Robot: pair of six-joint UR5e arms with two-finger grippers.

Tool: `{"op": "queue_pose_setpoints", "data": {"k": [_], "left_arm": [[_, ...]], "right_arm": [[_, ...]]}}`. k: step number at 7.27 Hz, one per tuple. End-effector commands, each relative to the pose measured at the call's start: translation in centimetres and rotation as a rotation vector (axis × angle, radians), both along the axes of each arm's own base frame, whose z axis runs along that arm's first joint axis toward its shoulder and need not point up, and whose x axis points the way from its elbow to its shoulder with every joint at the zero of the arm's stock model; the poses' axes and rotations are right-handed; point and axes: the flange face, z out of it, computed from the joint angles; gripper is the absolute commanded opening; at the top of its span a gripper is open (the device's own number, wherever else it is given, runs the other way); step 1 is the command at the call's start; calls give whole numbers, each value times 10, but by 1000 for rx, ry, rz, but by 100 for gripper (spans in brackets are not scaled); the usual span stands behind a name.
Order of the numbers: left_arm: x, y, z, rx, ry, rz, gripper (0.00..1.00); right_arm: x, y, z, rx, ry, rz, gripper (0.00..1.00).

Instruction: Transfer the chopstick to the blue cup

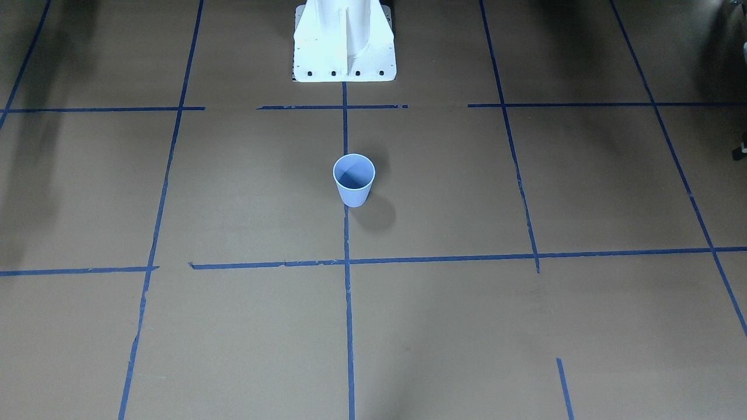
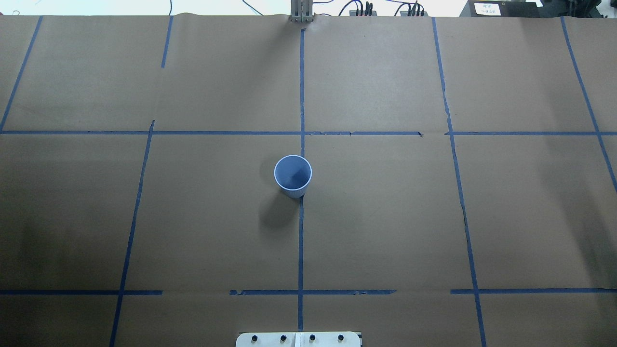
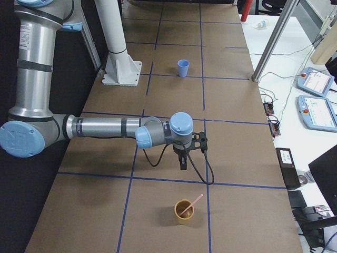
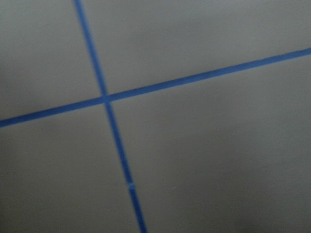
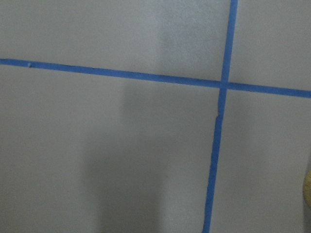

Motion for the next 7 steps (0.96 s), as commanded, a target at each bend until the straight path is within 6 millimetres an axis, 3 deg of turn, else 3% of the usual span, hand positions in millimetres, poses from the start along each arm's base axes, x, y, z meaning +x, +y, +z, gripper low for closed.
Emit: {"op": "queue_pose_setpoints", "data": {"k": [1,2,4,5,6,7], "left_arm": [[-5,3,4,41,-4,-7,100],[-5,3,0,49,-3,-8,100],[-5,2,-4,57,-1,-8,100],[-5,2,-4,56,-1,-9,100],[-5,2,-5,60,-1,-8,100],[-5,2,-6,61,1,-8,100]], "right_arm": [[14,23,61,26,43,26,100],[45,15,72,30,75,106,100],[81,-15,48,178,90,96,99],[94,-23,48,238,102,62,99],[94,-29,51,256,104,41,99],[98,-35,66,274,111,19,98]]}}
